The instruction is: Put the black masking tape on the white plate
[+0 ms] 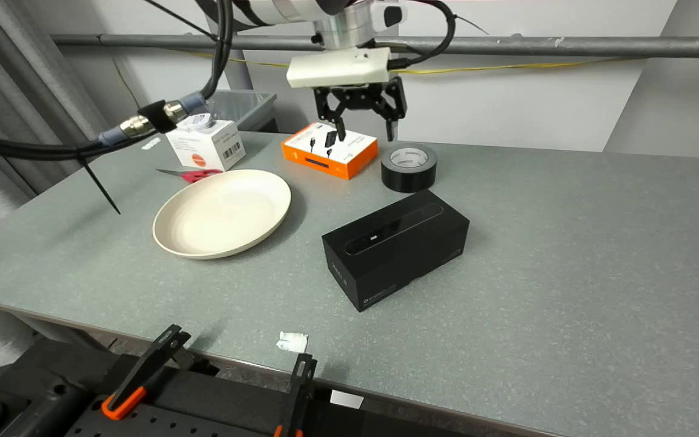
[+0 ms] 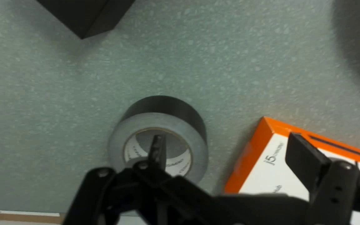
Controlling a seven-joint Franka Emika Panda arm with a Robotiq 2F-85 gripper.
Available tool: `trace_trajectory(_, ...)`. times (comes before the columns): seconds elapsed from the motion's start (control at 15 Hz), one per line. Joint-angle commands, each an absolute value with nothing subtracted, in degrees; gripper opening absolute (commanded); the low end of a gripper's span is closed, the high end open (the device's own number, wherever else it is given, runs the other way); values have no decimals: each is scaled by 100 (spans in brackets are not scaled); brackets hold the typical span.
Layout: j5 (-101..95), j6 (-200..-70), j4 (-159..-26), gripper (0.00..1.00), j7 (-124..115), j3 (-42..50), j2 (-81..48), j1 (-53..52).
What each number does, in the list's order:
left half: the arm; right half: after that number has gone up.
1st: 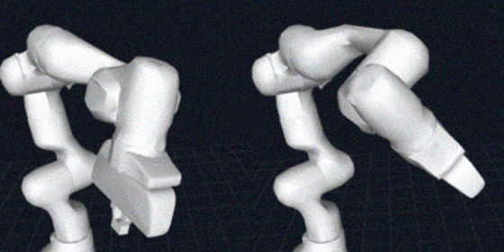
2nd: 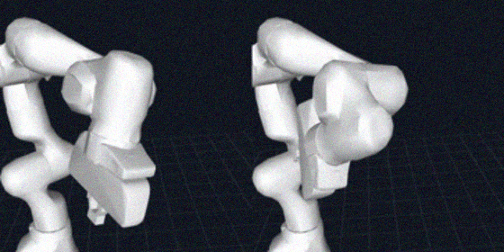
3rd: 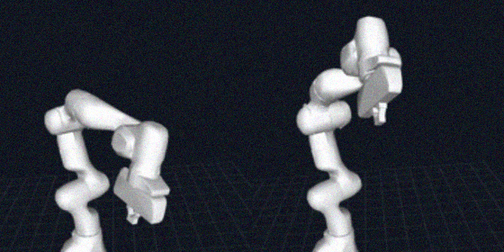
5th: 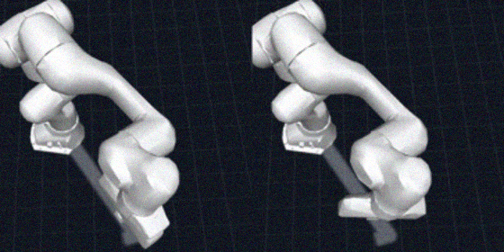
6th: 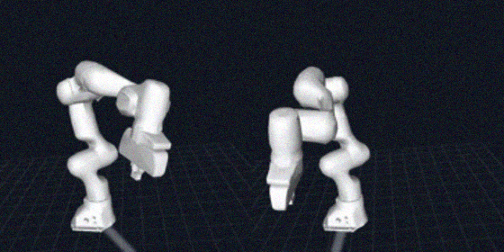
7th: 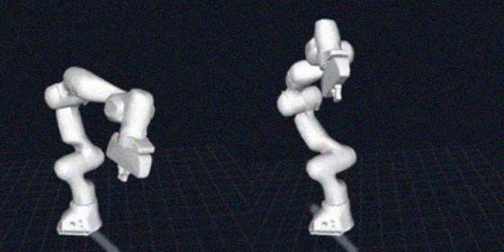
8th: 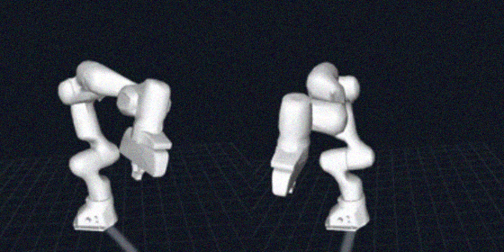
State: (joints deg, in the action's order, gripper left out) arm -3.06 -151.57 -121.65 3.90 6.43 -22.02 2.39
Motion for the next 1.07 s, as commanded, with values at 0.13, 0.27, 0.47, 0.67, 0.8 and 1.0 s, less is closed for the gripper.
trace_trajectory(0.13,-247,-15137,-11988,100,363,578,-2308,468)
trace_trajectory(0.27,-223,-15137,-11963,100,359,540,-2345,460)
trace_trajectory(0.47,-633,-15455,-11657,100,-134,751,-2725,158)
trace_trajectory(0.67,-800,-15608,-11273,100,-371,826,-3145,24)
trace_trajectory(0.8,-760,-15577,-10940,100,-440,831,-3476,-15)
trace_trajectory(1.0,-642,-15497,-10590,100,-385,771,-3823,42)
